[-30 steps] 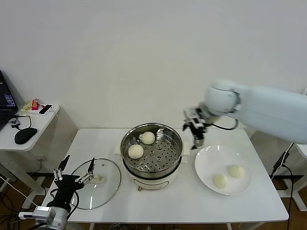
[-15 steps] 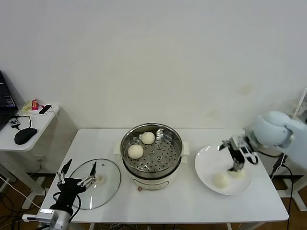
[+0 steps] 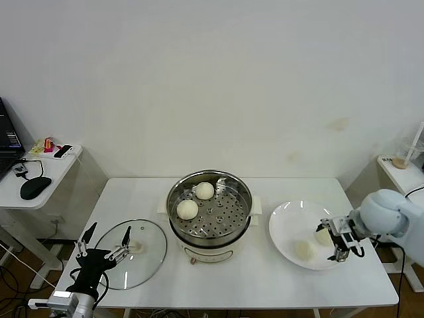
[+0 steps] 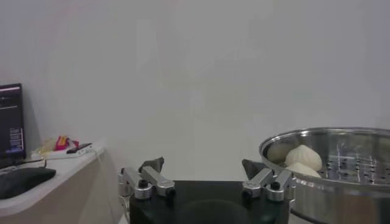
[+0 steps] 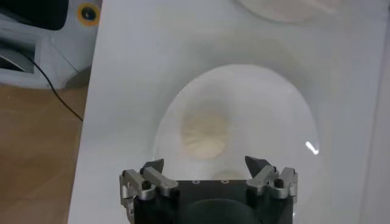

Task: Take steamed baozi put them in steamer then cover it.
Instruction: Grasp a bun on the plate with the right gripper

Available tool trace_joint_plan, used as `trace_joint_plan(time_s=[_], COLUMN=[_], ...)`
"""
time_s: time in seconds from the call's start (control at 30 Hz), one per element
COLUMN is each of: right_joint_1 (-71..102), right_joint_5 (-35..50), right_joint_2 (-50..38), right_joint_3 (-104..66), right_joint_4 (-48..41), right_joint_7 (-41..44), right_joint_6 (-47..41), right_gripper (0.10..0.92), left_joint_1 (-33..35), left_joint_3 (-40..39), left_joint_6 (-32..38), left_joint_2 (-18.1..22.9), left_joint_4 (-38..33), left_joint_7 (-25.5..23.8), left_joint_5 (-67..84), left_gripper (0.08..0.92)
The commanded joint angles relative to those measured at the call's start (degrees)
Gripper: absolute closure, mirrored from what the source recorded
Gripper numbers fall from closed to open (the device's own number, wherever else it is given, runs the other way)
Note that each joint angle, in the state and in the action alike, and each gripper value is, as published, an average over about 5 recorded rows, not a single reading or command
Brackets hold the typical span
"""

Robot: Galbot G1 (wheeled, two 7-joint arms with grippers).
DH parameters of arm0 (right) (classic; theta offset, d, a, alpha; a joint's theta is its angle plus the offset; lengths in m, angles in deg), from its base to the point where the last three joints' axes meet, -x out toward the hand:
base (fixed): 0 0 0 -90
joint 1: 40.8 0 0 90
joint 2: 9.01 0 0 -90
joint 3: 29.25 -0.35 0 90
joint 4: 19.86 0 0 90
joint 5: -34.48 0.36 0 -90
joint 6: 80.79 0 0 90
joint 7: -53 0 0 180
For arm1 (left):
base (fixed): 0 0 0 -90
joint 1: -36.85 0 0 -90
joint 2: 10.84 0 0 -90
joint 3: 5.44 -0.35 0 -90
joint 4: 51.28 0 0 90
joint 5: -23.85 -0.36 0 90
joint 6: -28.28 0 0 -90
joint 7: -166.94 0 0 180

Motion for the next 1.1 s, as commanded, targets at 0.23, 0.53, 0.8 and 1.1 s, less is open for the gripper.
trace_joint_plan(time_s=[0.23,0.53,0.8,1.1], right_joint_1=[8.36,7.32,6.76,5.72], right_joint_5=[-3.75,-4.01,-3.73,-3.20], right_joint_2=[7.97,10.86,12.05,12.57], right_joint_3=[-5.41,-4.07,-3.80,-3.45], right_joint_4=[-8.51,-11.57,-12.18,-12.57], right_joint_7=[-1.72,-2.65,-3.01,-1.85], right_joint_6=[0.47,-0.01,-0.54,-1.41], right_gripper=[0.203,0.203,0.208,0.329], left_joint_1=[0.21,0.03,-0.16,-0.13], left_joint_3=[0.89,1.13,1.13,1.19], left_joint_6=[-0.03,-0.02,-0.02,0.05], left_joint_2=[0.03,0.04,0.05,0.15], left_joint_4=[0.24,0.40,0.48,0.47], left_joint_7=[-0.01,-0.03,-0.03,0.07], left_joint_5=[-0.12,-0.29,-0.30,-0.30], left_gripper=[0.177,0.177,0.177,0.177])
